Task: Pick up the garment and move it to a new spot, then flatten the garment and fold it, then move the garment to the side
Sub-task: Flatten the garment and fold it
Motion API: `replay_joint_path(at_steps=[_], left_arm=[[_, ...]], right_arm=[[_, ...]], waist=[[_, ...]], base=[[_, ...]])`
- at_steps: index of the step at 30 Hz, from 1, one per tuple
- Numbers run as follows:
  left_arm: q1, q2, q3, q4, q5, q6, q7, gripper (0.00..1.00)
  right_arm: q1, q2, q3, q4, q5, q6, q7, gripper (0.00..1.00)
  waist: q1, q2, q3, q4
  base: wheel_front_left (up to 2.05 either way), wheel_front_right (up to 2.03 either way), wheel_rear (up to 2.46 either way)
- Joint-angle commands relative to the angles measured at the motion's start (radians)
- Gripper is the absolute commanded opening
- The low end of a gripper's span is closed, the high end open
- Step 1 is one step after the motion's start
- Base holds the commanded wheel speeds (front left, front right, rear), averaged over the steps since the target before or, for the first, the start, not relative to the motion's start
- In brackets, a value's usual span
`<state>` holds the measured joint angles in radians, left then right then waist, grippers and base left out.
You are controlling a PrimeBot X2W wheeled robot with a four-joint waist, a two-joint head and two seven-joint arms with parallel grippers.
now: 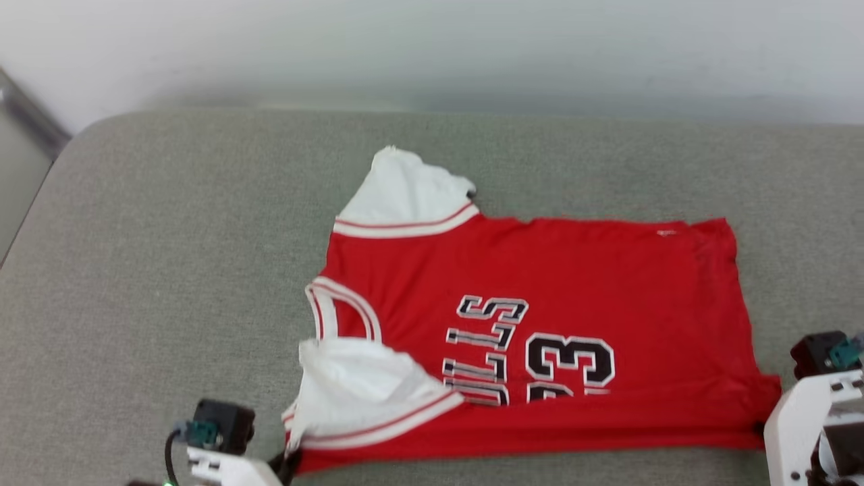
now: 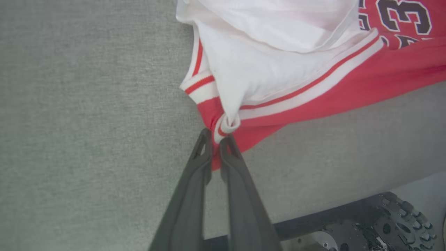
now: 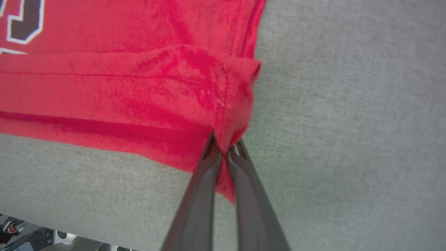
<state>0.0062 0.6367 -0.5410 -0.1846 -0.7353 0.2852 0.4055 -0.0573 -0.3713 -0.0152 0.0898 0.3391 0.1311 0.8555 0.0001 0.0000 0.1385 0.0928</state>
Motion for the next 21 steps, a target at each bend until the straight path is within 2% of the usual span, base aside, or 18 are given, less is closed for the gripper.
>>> replay_joint_path(at_steps=[1,5,10,12,21], left_arm=[[0.043,0.016,-0.005,-0.01,0.0,0.012,0.004,0.0],[0.124,0.024,-0.022,-0.048,-0.018,0.024,0.003,0.0],[0.183,0.02,-0.052,-0.048,-0.027,0.012,-0.002,0.0],[0.184,0.025,-0.07,-0.035,-0.014,0.004,0.003,0.0],[0.149,-0.019,-0.072,0.047,-0.021,-0.03,-0.051,0.0]], right_arm=[[0.041,0.004,-0.01,-0.018,0.007,-0.001,0.006,0.0],[0.137,0.016,-0.024,-0.082,0.019,-0.001,0.027,0.0],[0.234,0.04,-0.05,-0.139,0.02,-0.001,0.044,0.0],[0.251,0.052,-0.056,-0.146,0.023,-0.001,0.042,0.0],[0.257,0.067,-0.058,-0.136,-0.003,-0.001,0.008,0.0]], waist=[[-0.0001,0.0,-0.034,-0.017],[-0.0001,0.0,-0.059,-0.025],[-0.0001,0.0,-0.069,-0.031],[-0.0001,0.0,-0.068,-0.033],[-0.0001,0.0,-0.062,-0.035]], base=[[0.0,0.0,0.0],[0.0,0.0,0.0],[0.0,0.0,0.0],[0.0,0.0,0.0],[0.0,0.0,0.0]])
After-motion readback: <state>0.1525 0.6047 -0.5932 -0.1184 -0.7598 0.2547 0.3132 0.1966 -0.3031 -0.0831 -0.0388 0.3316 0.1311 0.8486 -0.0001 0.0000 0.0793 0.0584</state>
